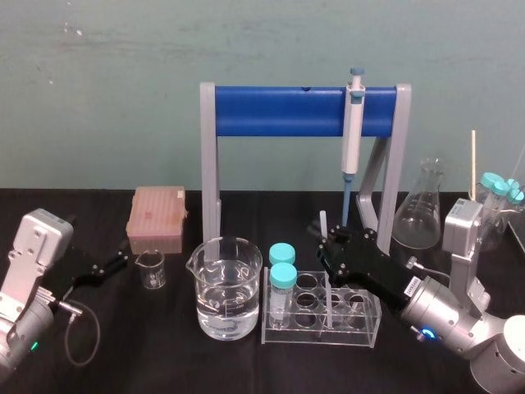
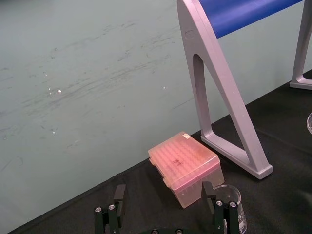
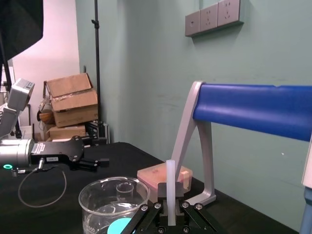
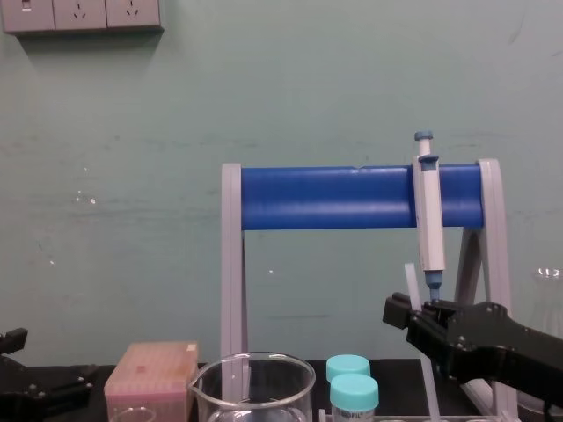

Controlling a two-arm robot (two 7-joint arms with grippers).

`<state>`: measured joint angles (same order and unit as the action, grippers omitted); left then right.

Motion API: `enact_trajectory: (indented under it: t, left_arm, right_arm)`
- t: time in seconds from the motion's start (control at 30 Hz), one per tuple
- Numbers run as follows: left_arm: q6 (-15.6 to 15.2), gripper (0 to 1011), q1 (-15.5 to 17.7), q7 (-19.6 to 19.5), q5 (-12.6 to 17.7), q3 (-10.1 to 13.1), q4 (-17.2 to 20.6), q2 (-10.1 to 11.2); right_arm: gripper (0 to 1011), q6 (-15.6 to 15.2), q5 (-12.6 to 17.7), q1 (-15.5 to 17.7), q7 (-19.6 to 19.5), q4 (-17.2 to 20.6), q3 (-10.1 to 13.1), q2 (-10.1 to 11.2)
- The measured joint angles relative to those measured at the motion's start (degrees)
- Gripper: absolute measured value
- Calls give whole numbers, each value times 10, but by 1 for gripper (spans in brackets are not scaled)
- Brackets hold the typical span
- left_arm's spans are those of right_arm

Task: Pick up the stirring rod with one hand, then place it down.

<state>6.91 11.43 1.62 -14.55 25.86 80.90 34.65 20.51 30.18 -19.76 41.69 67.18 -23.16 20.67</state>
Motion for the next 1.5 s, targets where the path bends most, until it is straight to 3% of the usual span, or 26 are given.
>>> enact_trajectory:
  t: [0.63, 0.7, 0.83, 1.1, 1.5]
  left_arm:
    - [0, 1000, 0, 0, 0, 0, 0, 0]
    - [0, 1000, 0, 0, 0, 0, 0, 0]
    - [0, 1000, 0, 0, 0, 0, 0, 0]
    - [0, 1000, 0, 0, 0, 0, 0, 0]
    - [0, 1000, 0, 0, 0, 0, 0, 0]
  right_arm:
    - [75, -5, -5, 1, -6, -4, 1, -3]
    - [161, -5, -5, 1, -6, -4, 1, -3]
    - [242, -5, -5, 1, -6, -4, 0, -3]
    - [549, -5, -5, 1, -6, -4, 1, -3]
    - [889, -5, -4, 1, -5, -4, 1, -3]
